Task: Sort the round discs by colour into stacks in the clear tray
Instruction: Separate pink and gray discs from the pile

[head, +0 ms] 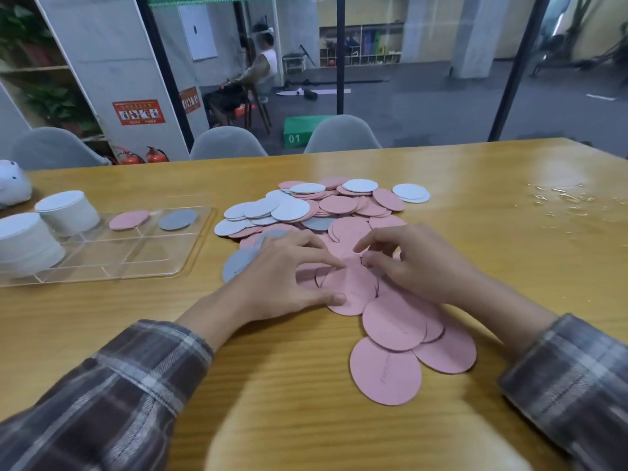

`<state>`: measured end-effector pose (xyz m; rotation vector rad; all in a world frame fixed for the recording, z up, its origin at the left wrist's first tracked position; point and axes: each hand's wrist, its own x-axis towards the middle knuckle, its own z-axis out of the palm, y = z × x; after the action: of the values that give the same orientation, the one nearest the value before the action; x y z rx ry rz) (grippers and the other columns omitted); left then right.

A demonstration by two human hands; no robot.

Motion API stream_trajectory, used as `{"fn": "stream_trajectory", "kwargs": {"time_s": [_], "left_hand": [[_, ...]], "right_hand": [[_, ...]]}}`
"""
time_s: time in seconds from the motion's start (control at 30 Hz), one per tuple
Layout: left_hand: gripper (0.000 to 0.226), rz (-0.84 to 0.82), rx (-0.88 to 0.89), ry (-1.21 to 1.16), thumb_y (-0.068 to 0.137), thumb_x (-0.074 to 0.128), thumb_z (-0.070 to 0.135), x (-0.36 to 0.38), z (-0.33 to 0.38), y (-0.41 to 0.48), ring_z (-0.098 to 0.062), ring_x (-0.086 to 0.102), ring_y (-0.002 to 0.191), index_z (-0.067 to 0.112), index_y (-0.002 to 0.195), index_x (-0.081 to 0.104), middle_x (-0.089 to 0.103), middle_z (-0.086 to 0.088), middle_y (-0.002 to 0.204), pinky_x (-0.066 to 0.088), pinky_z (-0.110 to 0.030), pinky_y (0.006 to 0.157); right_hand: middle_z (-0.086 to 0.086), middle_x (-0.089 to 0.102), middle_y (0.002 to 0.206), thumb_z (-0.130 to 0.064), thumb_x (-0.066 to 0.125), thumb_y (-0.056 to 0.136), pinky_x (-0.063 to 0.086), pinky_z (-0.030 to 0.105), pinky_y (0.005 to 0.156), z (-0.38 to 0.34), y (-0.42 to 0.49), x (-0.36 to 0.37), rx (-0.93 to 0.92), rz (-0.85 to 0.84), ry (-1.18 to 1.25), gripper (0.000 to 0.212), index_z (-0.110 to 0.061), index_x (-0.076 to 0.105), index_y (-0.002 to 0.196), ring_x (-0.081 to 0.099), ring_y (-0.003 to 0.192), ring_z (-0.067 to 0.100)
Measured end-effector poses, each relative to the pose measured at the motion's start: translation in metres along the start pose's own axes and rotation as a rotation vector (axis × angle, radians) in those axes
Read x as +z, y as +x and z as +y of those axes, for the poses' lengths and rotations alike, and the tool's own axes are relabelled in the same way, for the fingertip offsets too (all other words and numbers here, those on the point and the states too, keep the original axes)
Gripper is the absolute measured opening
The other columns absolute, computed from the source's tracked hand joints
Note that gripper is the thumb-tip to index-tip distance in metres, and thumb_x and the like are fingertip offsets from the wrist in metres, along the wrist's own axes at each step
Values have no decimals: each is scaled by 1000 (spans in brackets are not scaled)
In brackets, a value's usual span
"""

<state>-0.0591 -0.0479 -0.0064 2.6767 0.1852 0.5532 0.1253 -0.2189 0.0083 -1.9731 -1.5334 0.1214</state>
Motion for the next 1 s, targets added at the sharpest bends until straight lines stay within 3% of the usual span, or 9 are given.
{"fn": "stream_trajectory", "kwargs": {"time_s": [0.07,0.17,0.3,0.4,0.5,0.6,0.7,0.8,1.0], "left_hand": [[41,5,-7,-40,77,85,58,0,-2,2,-5,57,112,39,113,77,63,18,110,47,-33,100],[28,60,-33,-129,79,90,35,-2,2,2,-5,62,103,28,104,77,68,14,103,46,-11,87],[17,141,-20,-107,83,87,24,-5,9,4,-9,65,92,22,95,75,71,15,90,43,-9,78],[31,117,-5,6,80,86,48,-2,6,5,-7,64,93,29,101,75,70,16,95,48,-21,85],[58,53,-66,121,72,71,79,0,2,3,-3,56,103,37,111,74,63,19,104,44,-35,97],[66,58,-102,112,67,70,84,-3,4,3,-2,55,101,36,111,75,61,19,103,45,-36,95],[47,119,-99,-3,70,90,55,-6,8,5,-5,61,87,30,108,76,67,13,96,45,-23,80],[34,212,-95,-161,75,92,21,-7,15,7,-12,61,75,26,105,78,69,10,84,43,-13,70],[25,346,-87,-220,83,87,20,5,22,14,-13,66,74,23,106,77,68,11,84,49,-13,68]], "right_hand": [[-15,70,81,-23,66,97,42,11,69,0,-1,1,-10,1,4,13,-24,75,106,63,80,6],[-13,71,86,-29,67,96,41,11,67,-1,0,3,-37,17,22,12,-24,76,103,62,81,7],[-14,69,87,-40,72,92,43,12,67,-3,-1,7,-55,4,27,16,-28,75,102,61,81,5],[-16,67,88,-42,76,88,44,13,70,-3,-1,8,-54,-10,-2,21,-28,75,104,61,82,3],[-15,65,91,-38,79,85,45,12,71,-2,-2,9,-60,0,1,29,-26,73,111,59,83,3],[-15,63,93,-39,81,84,43,9,72,-3,-2,11,-61,14,-3,33,-24,73,113,57,83,0],[-14,63,94,-43,80,85,41,8,72,-4,-1,13,-55,20,-6,37,-24,72,116,58,83,2],[-13,62,88,-42,77,87,41,10,71,-5,1,12,-63,32,-15,28,-22,73,106,58,81,5],[-8,66,75,-33,77,89,45,21,67,-4,2,7,-30,125,65,20,-16,68,84,58,76,11]]}}
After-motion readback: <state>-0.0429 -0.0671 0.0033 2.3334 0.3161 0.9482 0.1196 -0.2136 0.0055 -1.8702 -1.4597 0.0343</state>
